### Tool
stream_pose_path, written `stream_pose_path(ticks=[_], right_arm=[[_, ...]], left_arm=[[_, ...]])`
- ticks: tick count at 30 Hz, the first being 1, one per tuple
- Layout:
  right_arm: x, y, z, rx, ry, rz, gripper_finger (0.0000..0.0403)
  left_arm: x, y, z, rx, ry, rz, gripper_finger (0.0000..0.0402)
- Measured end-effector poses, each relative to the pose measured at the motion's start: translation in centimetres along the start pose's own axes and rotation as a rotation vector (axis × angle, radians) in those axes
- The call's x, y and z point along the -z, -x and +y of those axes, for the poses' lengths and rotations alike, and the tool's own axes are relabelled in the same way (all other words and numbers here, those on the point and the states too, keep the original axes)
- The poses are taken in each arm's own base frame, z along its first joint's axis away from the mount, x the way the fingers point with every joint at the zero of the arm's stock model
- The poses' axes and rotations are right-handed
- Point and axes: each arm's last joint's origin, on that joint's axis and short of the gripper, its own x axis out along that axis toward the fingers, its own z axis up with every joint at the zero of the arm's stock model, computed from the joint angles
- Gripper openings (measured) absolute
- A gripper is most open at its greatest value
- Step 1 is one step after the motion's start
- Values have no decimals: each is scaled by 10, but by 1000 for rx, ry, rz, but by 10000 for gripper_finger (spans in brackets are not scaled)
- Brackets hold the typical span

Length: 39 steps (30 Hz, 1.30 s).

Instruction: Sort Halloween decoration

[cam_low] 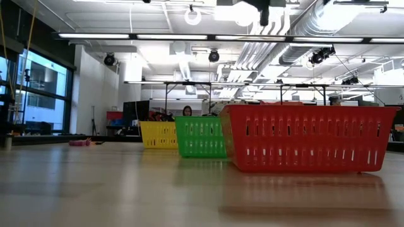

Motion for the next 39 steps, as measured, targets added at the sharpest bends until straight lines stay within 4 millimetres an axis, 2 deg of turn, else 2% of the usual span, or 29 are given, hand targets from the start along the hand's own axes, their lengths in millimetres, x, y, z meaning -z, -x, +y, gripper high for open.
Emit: stream_pose_path(ticks=[4, 9, 14, 27, 31, 39], right_arm=[[8, -32, -9, 33, -179, 58, 204], [13, -60, -14, 91, -204, 180, 204], [13, -68, -15, 160, -215, 258, 204], [21, -79, -23, 227, -320, 281, 201], [21, -79, -23, 234, -320, 272, 172], [21, -79, -23, 232, -312, 273, 58]], left_arm=[[16, -12, 1, -3, -62, 96, 5], [35, -23, 5, -17, -102, 218, 5], [39, -26, 10, -39, -98, 237, 5], [40, -25, 11, -36, -131, 247, 5], [41, -25, 11, -35, -132, 250, 5], [43, -25, 10, -31, -130, 273, 5]])
